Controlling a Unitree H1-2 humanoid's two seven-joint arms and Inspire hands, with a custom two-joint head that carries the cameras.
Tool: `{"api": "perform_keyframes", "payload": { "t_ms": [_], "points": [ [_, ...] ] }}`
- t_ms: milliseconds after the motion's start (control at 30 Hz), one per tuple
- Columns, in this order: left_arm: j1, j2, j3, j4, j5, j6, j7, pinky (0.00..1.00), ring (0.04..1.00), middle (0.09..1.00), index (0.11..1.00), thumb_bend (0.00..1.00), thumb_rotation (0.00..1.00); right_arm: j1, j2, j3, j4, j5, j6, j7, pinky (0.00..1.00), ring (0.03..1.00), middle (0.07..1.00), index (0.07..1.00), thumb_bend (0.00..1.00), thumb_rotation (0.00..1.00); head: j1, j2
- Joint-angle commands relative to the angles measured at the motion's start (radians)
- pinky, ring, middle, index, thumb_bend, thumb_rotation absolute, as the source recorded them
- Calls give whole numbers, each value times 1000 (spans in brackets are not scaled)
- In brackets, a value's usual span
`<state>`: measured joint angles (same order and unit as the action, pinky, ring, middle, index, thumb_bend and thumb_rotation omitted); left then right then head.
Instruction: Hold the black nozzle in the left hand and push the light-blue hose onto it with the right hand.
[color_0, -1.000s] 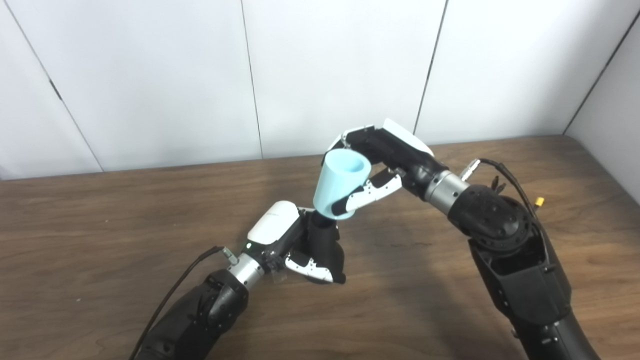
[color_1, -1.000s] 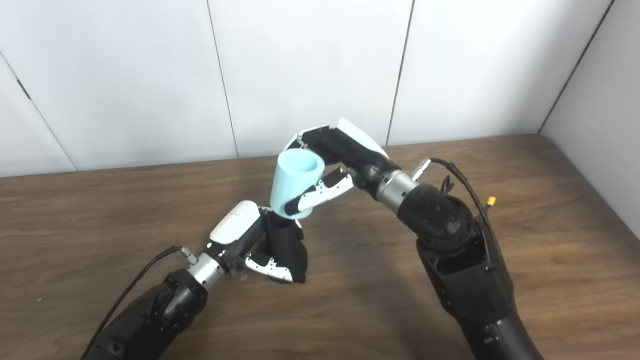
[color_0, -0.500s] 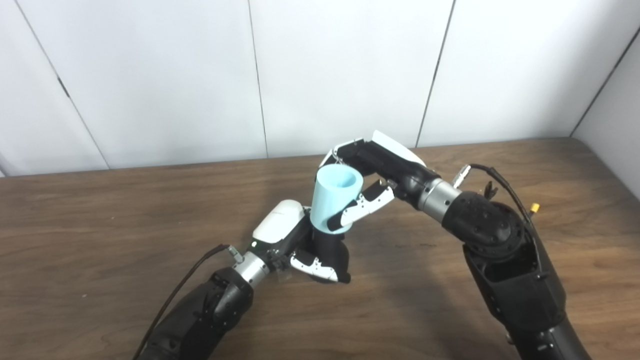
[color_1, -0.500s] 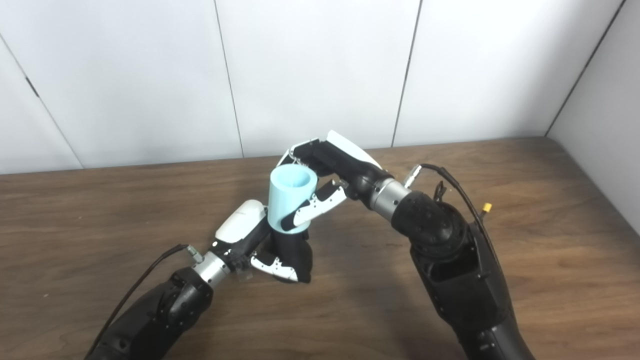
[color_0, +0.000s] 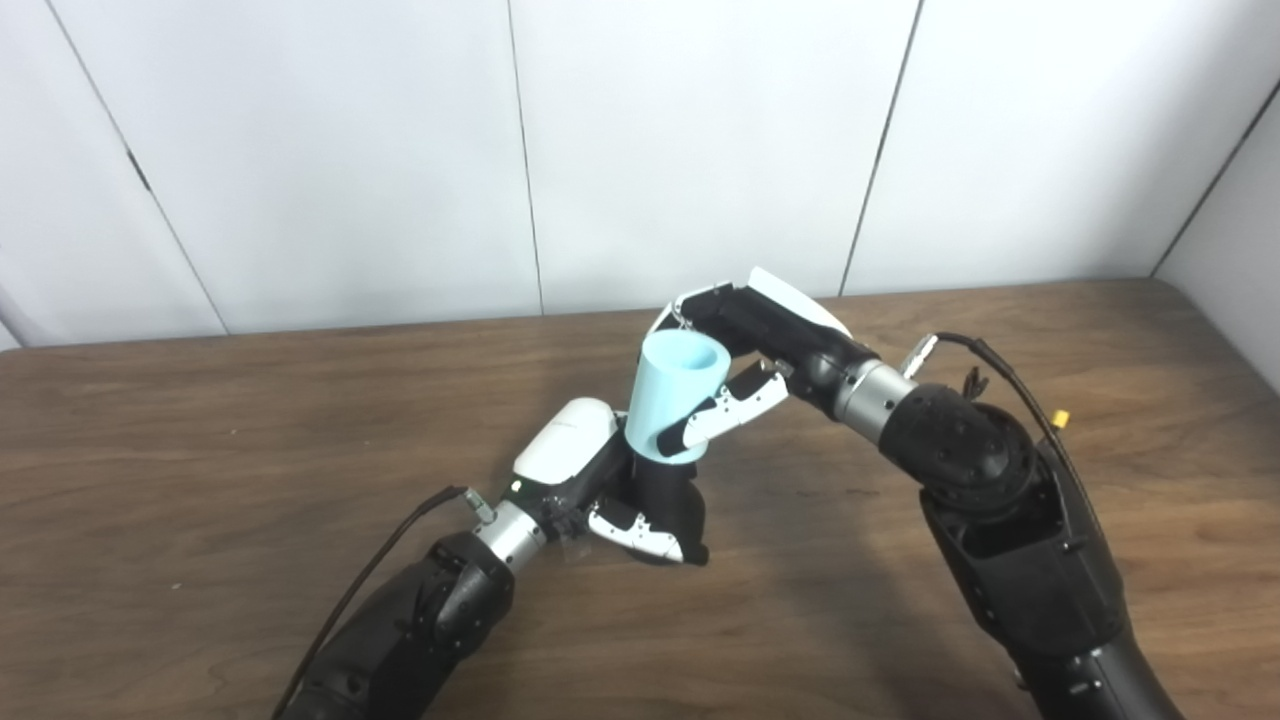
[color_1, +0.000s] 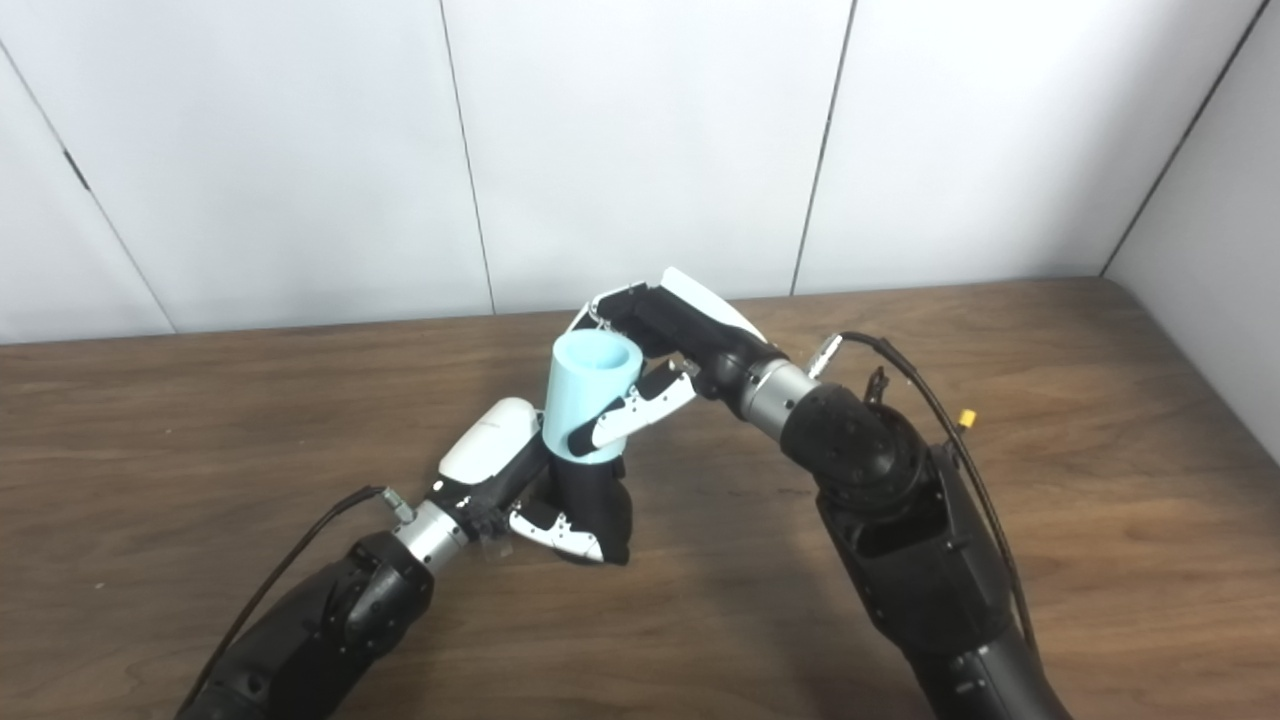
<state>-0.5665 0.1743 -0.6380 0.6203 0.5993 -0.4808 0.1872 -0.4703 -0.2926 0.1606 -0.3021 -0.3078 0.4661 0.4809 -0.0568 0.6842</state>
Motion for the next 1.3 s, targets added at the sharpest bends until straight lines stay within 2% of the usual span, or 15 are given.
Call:
{"api": "perform_keyframes", "payload": {
  "t_ms": [0,133,233,467,667,867,1033,1133,1267],
  "points": [
    [221,-51,-77,153,60,29,-33,324,425,436,504,505,0,-42,-7,13,14,-21,-39,-40,342,427,464,515,518,0,-1,1],
    [227,-49,-72,137,61,38,-43,320,422,431,504,504,0,-52,-9,18,13,-23,-33,-44,338,424,468,515,518,0,0,9],
    [228,-48,-70,134,60,38,-46,316,419,428,505,504,0,-61,-7,12,3,-28,-1,-34,344,424,473,515,518,0,-2,11],
    [227,-46,-66,129,57,37,-53,320,418,428,506,504,0,-70,-24,4,0,-1,1,-18,337,418,469,522,517,0,0,19],
    [228,-45,-62,120,54,47,-61,319,419,432,505,504,0,-61,-41,35,-7,-4,-28,-6,330,414,466,523,517,0,4,27],
    [229,-44,-59,121,52,43,-64,337,428,438,504,505,0,-50,-28,58,-57,27,-3,32,318,403,472,532,515,0,3,31],
    [227,-43,-56,119,49,44,-71,326,419,433,506,504,0,-39,-32,107,-116,34,-11,56,339,413,479,522,517,0,3,36],
    [228,-42,-57,113,52,51,-73,319,419,429,505,504,0,-28,-38,134,-117,29,-38,50,336,409,484,521,516,0,3,39],
    [231,-38,-52,107,48,46,-78,326,421,433,506,504,0,-13,-51,157,-112,18,-33,50,340,407,488,521,516,0,2,44]
  ]
}}
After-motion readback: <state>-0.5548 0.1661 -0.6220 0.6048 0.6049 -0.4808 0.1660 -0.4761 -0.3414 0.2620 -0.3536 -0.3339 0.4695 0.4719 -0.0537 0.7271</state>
